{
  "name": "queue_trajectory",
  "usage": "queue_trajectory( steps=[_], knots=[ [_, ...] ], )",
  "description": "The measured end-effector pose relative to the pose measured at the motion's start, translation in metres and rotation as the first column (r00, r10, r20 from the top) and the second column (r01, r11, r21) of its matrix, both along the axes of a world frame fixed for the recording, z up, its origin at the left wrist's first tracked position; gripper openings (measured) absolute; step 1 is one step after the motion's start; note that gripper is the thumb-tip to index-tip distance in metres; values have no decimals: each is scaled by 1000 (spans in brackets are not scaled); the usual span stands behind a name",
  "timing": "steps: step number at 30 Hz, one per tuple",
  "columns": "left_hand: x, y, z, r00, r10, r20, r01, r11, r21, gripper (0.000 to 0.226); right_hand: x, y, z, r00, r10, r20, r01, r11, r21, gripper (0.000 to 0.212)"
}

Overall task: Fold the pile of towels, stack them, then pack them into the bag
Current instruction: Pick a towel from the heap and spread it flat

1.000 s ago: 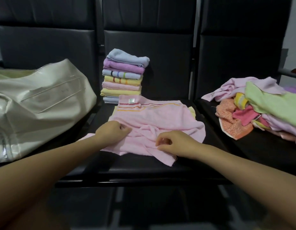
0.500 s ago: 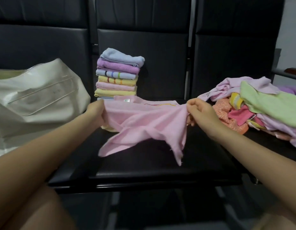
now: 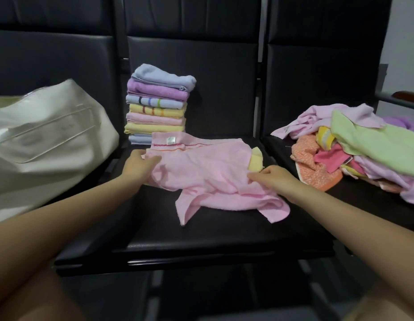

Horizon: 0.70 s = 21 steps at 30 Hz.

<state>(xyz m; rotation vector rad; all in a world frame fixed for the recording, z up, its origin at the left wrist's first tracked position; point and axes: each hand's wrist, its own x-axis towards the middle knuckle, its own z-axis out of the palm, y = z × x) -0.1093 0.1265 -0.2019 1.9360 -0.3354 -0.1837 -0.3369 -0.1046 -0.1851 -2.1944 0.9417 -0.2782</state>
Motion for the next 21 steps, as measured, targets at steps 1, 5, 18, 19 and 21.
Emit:
queue_trajectory(
  steps=[1, 5, 18, 19, 21],
  knots=[
    [-4, 3, 1, 998, 13, 60, -14, 1000, 13, 26, 0, 2, 0, 999, -2, -48, 2, 1000, 6, 43],
    [-27, 8, 9, 972, -225, 68, 181, 902, 392, 45, 3, 15, 6, 995, 86, -55, -71, 971, 230, 38],
    [-57, -34, 4, 900, -274, -340, 259, 962, -89, 27, 34, 47, 15, 951, -94, 295, -55, 887, 459, 26],
    [-56, -36, 5, 872, -290, -394, 251, 956, -149, 32, 36, 48, 16, 936, -148, 319, -33, 866, 498, 21],
    [-54, -39, 7, 833, -318, -453, 239, 945, -224, 36, 41, 44, 12, 919, -213, 332, -6, 833, 553, 35]
  ],
)
